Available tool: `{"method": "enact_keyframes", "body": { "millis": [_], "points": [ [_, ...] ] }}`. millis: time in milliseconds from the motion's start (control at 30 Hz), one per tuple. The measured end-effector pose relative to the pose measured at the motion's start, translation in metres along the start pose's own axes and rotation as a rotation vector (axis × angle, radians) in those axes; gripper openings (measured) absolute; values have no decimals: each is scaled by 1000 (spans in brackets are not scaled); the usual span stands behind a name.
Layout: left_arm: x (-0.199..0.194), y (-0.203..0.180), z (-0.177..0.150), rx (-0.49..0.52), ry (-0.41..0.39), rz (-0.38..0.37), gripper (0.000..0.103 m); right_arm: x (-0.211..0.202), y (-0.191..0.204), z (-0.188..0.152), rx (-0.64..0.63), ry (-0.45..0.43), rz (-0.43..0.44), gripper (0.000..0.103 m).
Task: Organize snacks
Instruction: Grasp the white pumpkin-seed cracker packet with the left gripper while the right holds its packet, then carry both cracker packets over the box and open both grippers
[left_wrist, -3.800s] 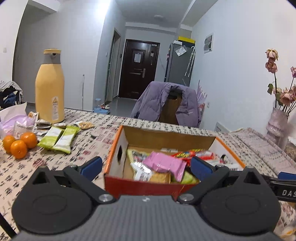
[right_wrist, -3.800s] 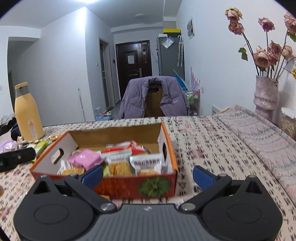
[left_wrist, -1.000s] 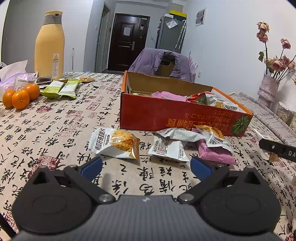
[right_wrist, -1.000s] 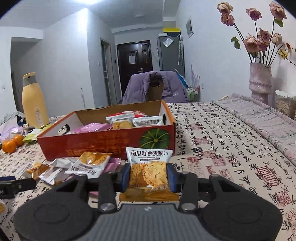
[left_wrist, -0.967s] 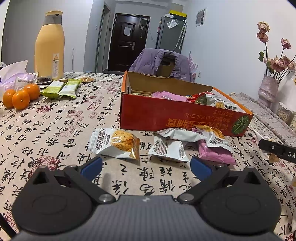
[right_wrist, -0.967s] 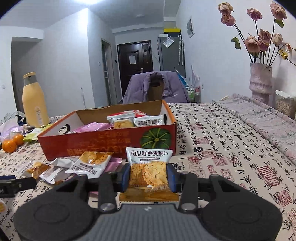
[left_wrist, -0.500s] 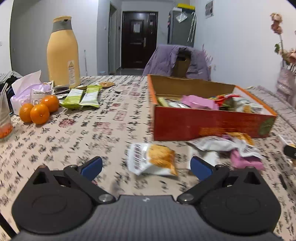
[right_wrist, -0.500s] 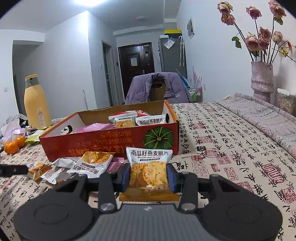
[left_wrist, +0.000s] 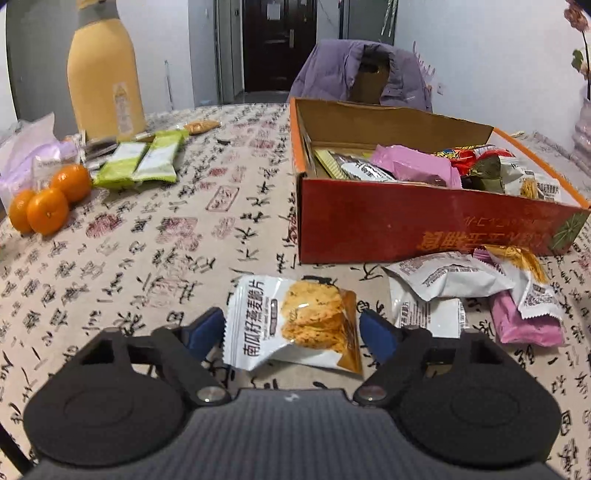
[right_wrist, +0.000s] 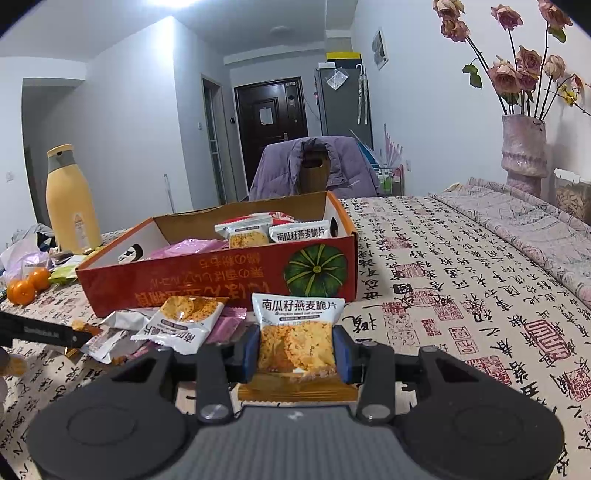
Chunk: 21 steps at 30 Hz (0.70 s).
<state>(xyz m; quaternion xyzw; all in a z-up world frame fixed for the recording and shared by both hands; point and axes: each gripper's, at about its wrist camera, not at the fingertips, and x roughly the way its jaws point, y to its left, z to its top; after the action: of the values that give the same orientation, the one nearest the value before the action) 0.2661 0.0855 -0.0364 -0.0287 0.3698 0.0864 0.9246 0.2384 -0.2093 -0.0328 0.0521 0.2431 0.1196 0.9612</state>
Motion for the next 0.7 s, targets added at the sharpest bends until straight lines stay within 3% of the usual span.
{"method": "enact_keyframes", "body": {
  "millis": [133,333,567,700],
  "points": [
    [-6,0,-3,-1,-24,-39,51,1,0,-1,2,7,3,41],
    [-21,1,-8,-2,-85,-42,47,0,0,-1,2,4,4,41],
    [-59,1,-20,-23,-238,-33,46,-1,1,0,1,0,8,41],
    [-74,-2,-26,-45,-284,-58,46,-1,1,0,-1,-1,10,41]
  ]
}}
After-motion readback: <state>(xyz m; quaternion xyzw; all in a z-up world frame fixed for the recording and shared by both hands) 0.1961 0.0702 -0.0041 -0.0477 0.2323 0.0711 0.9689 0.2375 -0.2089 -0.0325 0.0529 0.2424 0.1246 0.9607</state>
